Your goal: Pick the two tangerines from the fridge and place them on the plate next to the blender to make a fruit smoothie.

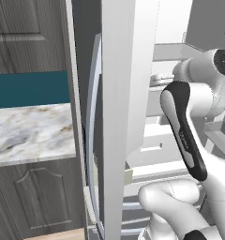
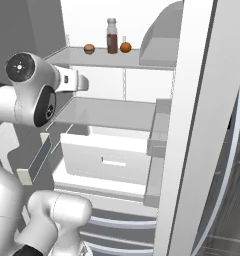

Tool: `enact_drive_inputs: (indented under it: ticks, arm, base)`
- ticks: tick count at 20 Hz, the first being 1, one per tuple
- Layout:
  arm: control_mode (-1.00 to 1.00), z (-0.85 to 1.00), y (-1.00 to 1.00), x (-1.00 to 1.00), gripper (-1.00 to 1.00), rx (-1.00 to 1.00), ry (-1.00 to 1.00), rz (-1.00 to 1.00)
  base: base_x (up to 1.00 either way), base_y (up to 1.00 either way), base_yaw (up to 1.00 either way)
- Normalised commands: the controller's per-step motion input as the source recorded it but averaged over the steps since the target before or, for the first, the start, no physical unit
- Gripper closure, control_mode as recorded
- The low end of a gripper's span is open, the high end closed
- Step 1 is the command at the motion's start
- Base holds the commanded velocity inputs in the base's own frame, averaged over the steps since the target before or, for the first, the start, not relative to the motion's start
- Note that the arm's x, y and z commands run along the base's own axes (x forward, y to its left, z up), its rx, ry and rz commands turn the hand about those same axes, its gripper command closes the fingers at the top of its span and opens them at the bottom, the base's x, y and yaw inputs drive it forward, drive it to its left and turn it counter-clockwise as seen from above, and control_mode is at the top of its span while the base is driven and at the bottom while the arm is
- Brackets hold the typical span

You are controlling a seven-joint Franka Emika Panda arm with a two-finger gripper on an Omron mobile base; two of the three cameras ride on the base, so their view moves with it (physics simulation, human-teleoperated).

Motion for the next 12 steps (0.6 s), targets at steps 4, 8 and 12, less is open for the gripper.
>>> enact_drive_inputs:
  ticks: [4, 8, 12]
  arm:
    - [-1.0, 0.86, -0.01, 0.09, -1.0, 0.04, 0.0, 0.0]
    - [-1.0, 0.24, -0.05, 0.2, -1.0, 0.05, 0.09, 0.0]
    - [-1.0, -0.08, 0.0, 0.13, -1.0, 0.0, 0.0, 0.0]
  base:
    - [0.0, 0.0, 0.0]
    - [0.0, 0.0, 0.0]
    - [0.0, 0.0, 0.0]
